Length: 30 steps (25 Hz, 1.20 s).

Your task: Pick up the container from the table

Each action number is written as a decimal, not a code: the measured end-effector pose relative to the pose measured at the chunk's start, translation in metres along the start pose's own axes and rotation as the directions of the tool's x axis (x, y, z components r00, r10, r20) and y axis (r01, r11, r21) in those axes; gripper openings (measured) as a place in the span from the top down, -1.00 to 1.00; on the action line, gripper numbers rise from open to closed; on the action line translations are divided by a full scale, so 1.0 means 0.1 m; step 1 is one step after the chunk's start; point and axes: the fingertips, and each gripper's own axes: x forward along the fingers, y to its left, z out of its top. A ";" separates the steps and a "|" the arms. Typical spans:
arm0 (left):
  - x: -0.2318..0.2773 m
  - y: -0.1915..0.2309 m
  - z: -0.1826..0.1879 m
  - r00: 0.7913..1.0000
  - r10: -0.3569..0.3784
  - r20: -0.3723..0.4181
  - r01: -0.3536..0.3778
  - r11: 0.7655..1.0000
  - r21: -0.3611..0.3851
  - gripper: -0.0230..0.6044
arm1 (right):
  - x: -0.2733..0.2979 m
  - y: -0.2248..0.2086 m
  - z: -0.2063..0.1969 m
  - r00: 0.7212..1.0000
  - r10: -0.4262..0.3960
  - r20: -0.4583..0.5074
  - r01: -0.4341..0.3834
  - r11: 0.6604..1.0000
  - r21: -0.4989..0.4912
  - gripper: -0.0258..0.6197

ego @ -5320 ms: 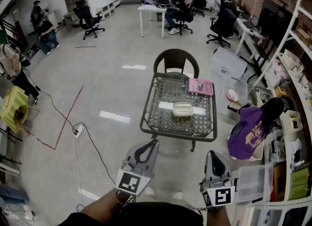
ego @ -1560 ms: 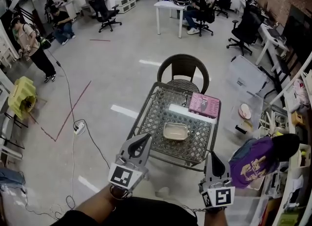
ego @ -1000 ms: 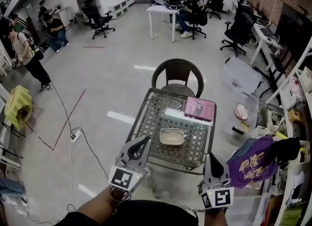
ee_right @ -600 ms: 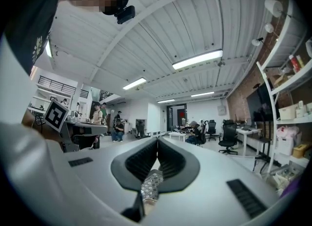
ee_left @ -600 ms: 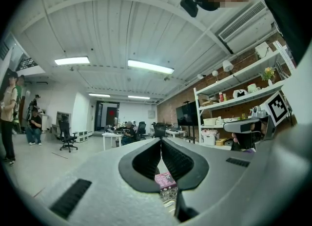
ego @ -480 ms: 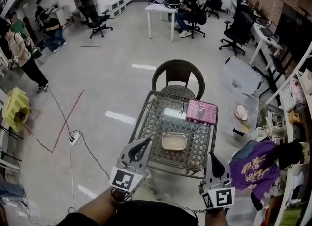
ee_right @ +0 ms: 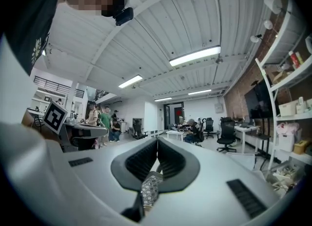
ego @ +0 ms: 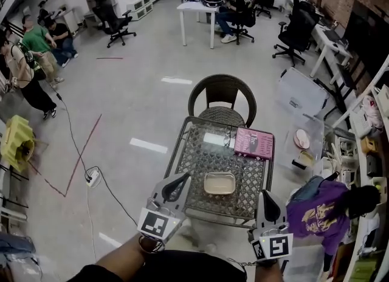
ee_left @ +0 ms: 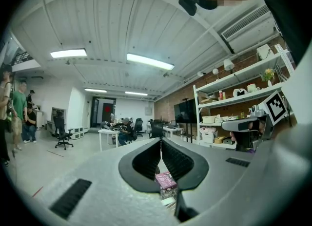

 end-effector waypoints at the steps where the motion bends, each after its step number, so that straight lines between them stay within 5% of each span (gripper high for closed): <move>1: 0.04 0.04 -0.01 1.000 -0.005 -0.005 0.005 1.000 0.001 0.88 | 0.05 0.00 0.00 1.000 -0.004 -0.002 0.004 1.000 0.000 0.89; 22: 0.70 0.52 -0.32 0.986 -0.156 -0.055 0.154 0.987 -0.036 0.88 | 0.72 -0.15 -0.13 0.989 -0.143 -0.043 0.142 0.989 -0.027 0.89; 30: 0.95 0.67 -0.64 0.987 -0.137 -0.089 0.130 0.989 -0.076 0.88 | 0.96 -0.25 -0.42 0.989 -0.107 -0.102 0.105 0.994 -0.025 0.89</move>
